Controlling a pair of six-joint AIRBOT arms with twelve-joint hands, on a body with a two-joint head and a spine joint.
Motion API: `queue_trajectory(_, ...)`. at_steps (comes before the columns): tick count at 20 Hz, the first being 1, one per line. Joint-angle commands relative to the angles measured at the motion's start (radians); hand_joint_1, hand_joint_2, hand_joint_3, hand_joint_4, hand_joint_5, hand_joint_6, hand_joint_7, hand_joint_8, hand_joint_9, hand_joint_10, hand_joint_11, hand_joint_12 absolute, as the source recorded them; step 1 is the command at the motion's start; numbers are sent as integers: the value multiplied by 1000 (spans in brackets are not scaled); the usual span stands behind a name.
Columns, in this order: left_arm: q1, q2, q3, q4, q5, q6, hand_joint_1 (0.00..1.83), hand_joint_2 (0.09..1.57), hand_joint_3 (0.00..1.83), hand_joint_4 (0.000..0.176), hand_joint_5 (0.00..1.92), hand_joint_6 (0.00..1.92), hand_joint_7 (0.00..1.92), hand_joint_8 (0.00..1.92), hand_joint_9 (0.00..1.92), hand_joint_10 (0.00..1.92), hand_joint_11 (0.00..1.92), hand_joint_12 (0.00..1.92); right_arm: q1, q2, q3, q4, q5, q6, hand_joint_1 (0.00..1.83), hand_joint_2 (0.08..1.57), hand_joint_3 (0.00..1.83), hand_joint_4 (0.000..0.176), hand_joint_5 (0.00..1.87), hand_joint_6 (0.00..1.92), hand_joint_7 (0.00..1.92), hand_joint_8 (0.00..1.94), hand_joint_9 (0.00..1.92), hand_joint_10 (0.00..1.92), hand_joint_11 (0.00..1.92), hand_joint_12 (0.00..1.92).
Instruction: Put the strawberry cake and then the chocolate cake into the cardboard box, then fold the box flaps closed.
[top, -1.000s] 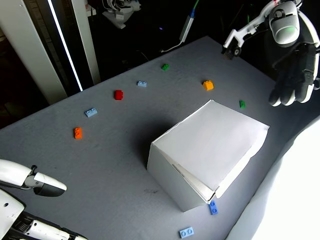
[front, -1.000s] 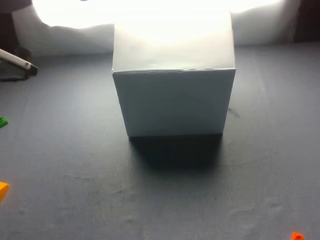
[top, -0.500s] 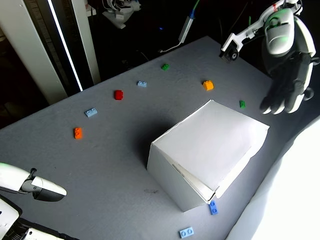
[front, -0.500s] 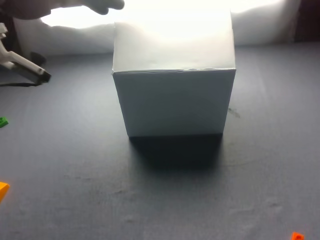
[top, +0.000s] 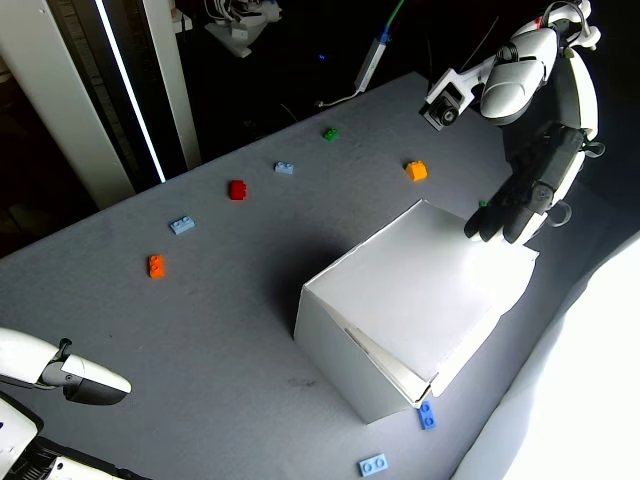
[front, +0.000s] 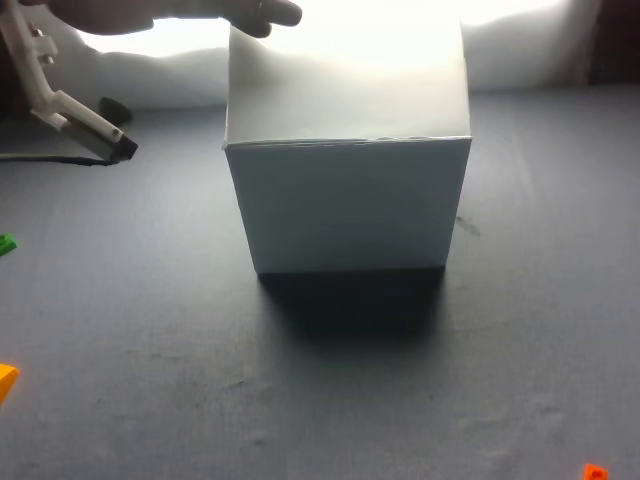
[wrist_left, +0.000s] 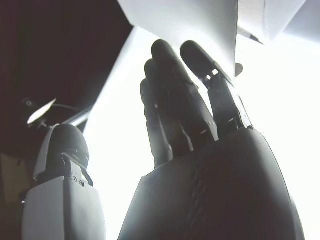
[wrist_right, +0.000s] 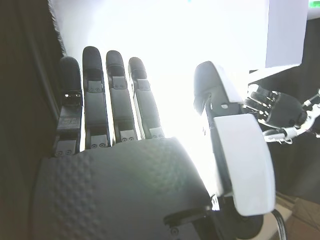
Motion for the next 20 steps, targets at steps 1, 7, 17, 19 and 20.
queue_trajectory(1, -7, -2, 10, -62, 60, -12, 535, 1080, 0, 0, 561, 1, 694, 0, 783, 1, 199, 1289, 5, 15, 7, 13, 110, -2, 245, 1293, 0, 0, 311, 4, 374, 4, 305, 329, 0, 1233)
queue_trajectory(7, 0, -54, 54, -120, 81, -13, 526, 1077, 0, 0, 579, 6, 704, 4, 798, 7, 214, 1302, 4, 14, 7, 13, 110, -7, 277, 1288, 0, 0, 326, 9, 377, 4, 307, 338, 0, 1246)
queue_trajectory(17, 95, -65, 35, -129, -61, 19, 534, 1074, 0, 0, 576, 3, 699, 1, 791, 3, 211, 1292, 4, 14, 7, 13, 110, -17, 248, 1294, 1, 0, 311, 2, 367, 0, 283, 360, 0, 1254)
queue_trajectory(19, 103, -70, 36, -129, -73, 31, 541, 1071, 0, 0, 579, 4, 702, 2, 796, 5, 221, 1292, 4, 14, 7, 13, 110, -17, 240, 1296, 2, 0, 298, 1, 368, 1, 280, 363, 0, 1246)
queue_trajectory(20, 107, -72, 37, -129, -79, 37, 546, 1068, 0, 0, 580, 4, 706, 4, 798, 6, 220, 1292, 4, 14, 7, 13, 110, -17, 224, 1294, 1, 0, 298, 1, 375, 3, 285, 365, 0, 1236)
